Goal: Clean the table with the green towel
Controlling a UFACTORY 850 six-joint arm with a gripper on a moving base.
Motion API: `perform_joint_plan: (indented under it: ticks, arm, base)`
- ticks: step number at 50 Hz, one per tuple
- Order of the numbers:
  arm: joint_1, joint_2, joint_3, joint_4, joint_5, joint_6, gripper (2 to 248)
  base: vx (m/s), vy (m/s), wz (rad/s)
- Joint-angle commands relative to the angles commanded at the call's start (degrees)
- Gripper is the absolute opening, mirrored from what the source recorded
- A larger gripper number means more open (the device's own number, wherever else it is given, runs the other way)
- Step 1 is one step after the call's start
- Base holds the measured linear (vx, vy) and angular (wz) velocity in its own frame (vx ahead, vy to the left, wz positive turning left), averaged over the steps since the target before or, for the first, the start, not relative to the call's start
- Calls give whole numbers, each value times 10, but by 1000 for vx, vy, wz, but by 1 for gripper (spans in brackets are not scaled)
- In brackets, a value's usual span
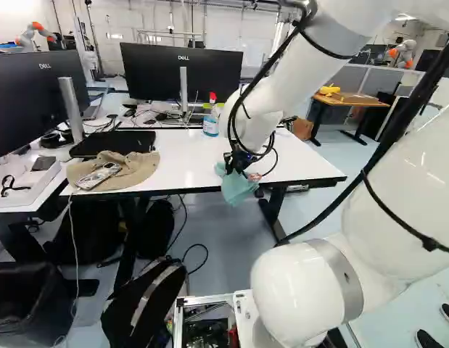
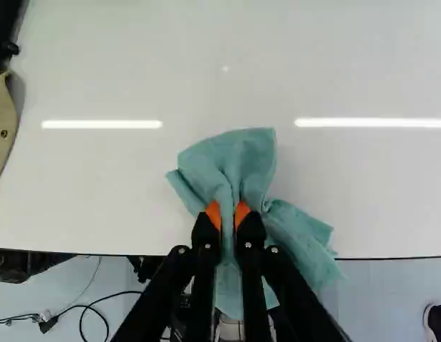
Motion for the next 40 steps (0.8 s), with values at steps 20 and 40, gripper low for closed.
perform_joint_plan:
  ticks: [20, 40]
  arm:
    - [4, 13, -7, 0, 0, 0, 41]
    - [-27, 58, 1, 0, 0, 0, 41]
  base:
    - [0, 0, 0]
    - [0, 0, 0]
